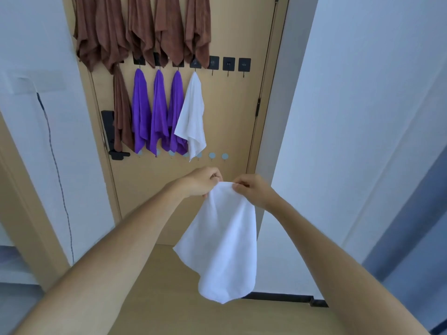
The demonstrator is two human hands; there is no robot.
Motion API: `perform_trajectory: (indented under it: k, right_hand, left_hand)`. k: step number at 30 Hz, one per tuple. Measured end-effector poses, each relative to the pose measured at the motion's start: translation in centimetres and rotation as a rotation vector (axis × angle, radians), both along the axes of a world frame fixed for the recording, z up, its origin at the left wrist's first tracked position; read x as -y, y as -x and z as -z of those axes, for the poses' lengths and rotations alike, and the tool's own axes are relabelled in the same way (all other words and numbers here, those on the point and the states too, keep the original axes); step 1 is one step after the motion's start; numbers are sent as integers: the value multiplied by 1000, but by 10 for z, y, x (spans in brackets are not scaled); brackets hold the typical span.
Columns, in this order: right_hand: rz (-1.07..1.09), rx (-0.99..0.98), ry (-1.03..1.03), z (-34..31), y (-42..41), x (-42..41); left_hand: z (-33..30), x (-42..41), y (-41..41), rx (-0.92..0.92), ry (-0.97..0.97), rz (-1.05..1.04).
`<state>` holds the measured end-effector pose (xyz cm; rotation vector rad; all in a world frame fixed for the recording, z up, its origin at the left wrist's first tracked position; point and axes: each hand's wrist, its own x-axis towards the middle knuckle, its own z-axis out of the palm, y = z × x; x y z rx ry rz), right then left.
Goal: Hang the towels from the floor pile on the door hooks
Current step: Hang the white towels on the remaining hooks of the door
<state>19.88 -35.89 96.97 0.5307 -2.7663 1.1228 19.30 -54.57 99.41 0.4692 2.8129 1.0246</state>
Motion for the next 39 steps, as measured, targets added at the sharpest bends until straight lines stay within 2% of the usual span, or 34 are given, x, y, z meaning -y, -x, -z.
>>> perform_trajectory:
  k: [3,11,20,26,30,34,39]
  right_hand:
    - [-57,37,-25,-2,5,14]
    - [-56,-37,-42,-8,45,30]
    - [-105,36,54,-10,140,38]
    - [-86,-13,171,-28,230,37]
    - [-76,-84,130,-41,288,32]
    - [-53,-178,69,-47,339,32]
    - [-34,-200,66,-52,393,36]
  left_hand:
    - [4,5,4,5,64,-7]
    - [4,12,34,138,-43,-57]
    - [-4,24,122,146,-34,-109]
    - [-31,22,213,46,73,-64]
    - [-56,18,267,-92,153,-73]
    - [-60,16,317,-107,75,-112]
    - [-60,19,376,-122,-18,-137]
